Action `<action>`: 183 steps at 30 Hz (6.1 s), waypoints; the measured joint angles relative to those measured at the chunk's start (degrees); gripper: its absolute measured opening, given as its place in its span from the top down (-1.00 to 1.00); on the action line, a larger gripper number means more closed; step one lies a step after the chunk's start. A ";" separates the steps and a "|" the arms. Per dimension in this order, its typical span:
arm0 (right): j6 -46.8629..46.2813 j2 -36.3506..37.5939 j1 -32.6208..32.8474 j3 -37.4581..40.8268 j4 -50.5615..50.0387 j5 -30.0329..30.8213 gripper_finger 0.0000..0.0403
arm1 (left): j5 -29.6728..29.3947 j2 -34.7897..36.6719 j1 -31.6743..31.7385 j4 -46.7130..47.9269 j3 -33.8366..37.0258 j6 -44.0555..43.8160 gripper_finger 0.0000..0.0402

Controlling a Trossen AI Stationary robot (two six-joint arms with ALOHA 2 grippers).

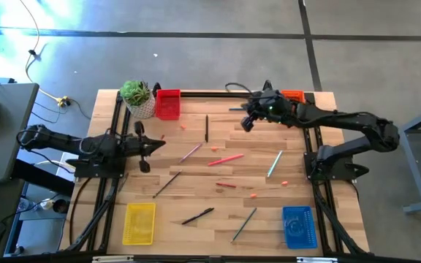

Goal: Sort crayons/erasers/pens/pencils in bins
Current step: Put the purple pen into the blue bin

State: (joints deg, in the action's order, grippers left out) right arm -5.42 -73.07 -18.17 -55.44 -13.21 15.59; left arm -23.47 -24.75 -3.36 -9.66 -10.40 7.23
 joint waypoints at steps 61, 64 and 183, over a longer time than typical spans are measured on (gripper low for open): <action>16.16 -17.81 10.93 0.11 34.98 -13.07 1.00 | 15.23 -67.64 15.01 7.98 -22.22 -14.22 0.92; 15.81 -17.28 12.63 0.11 32.56 -10.80 1.00 | 14.99 -66.69 14.22 9.40 -22.20 -13.64 0.95; 10.01 -16.40 33.18 -11.68 32.79 7.25 0.97 | 8.05 -46.53 -7.11 -33.77 -15.58 -9.01 0.26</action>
State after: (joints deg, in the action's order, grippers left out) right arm 4.59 -89.47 15.01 -67.12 19.58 22.84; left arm -15.42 -71.28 -10.47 -43.43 -25.98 -1.78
